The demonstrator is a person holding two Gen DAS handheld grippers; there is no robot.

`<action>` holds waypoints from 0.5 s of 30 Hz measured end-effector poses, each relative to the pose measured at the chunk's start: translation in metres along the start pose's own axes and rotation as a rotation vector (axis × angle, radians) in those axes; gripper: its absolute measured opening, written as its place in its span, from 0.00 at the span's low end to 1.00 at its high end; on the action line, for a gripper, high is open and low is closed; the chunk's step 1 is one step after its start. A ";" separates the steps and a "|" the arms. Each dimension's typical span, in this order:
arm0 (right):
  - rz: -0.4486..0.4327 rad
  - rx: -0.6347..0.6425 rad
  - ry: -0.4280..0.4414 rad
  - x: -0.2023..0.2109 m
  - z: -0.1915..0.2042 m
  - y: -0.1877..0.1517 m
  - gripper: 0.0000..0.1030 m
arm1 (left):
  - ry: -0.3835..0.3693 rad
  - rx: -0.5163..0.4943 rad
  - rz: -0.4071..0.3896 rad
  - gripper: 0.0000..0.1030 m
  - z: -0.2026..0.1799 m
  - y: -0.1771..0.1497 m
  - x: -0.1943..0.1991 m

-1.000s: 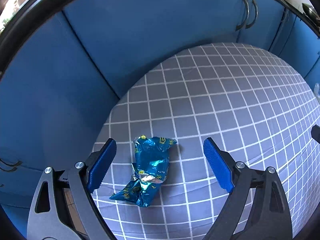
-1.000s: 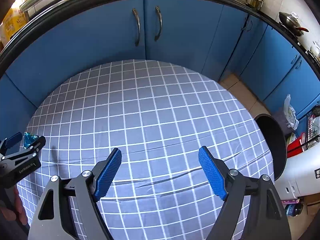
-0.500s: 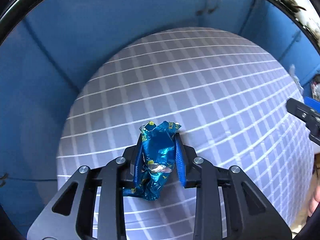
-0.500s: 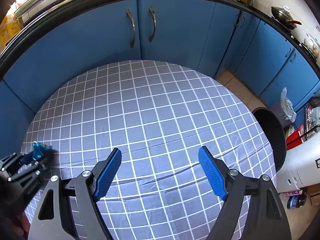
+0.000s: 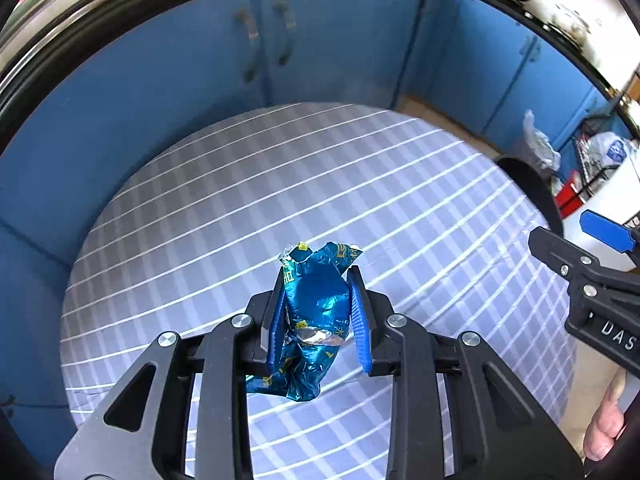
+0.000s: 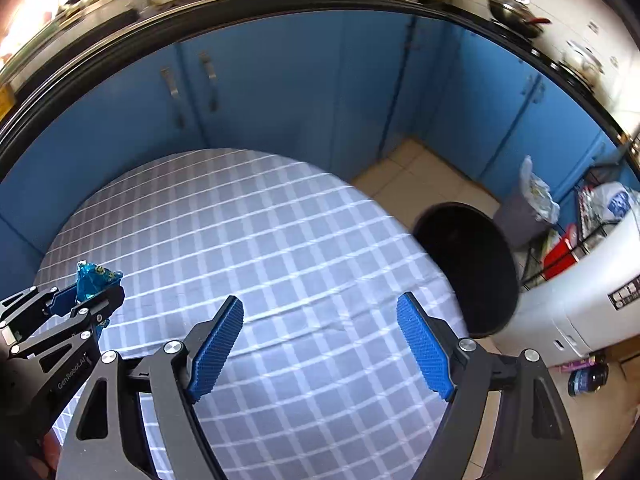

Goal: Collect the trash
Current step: 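Carry the blue foil wrapper with the left tool over the bin and release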

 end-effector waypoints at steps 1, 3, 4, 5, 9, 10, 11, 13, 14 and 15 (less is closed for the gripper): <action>-0.002 -0.008 -0.004 0.001 -0.009 0.000 0.75 | -0.004 -0.009 -0.002 0.28 -0.011 0.005 0.001; -0.004 -0.026 -0.012 0.003 -0.027 0.002 0.75 | -0.015 -0.027 -0.006 0.28 -0.029 0.012 0.000; -0.005 -0.034 -0.015 0.004 -0.034 0.002 0.75 | -0.018 -0.035 -0.008 0.28 -0.037 0.015 0.000; -0.006 -0.043 -0.019 0.004 -0.043 0.003 0.75 | -0.023 -0.044 -0.009 0.28 -0.047 0.019 0.000; -0.016 -0.061 -0.028 0.007 -0.071 0.007 0.75 | -0.033 -0.071 -0.014 0.28 -0.079 0.034 -0.006; -0.019 -0.064 -0.031 0.008 -0.077 0.008 0.75 | -0.036 -0.077 -0.015 0.28 -0.088 0.039 -0.008; -0.022 -0.068 -0.033 0.008 -0.086 0.009 0.75 | -0.037 -0.082 -0.016 0.28 -0.094 0.041 -0.008; -0.026 -0.075 -0.037 0.007 -0.098 0.012 0.75 | -0.043 -0.096 -0.020 0.28 -0.111 0.050 -0.012; -0.028 -0.079 -0.040 0.007 -0.106 0.013 0.75 | -0.044 -0.101 -0.022 0.28 -0.119 0.054 -0.013; -0.029 -0.083 -0.042 0.006 -0.114 0.015 0.75 | -0.046 -0.108 -0.026 0.28 -0.127 0.060 -0.014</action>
Point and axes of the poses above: each gripper's, at about its wrist camera, not at the fingertips, and x roughly against the way its jaws point, z to its left, y to its top, the point moved 7 cm from there along -x, roughly the way its jaws point, and after that the axes turned 5 degrees about -x, right-handed, at the moved point
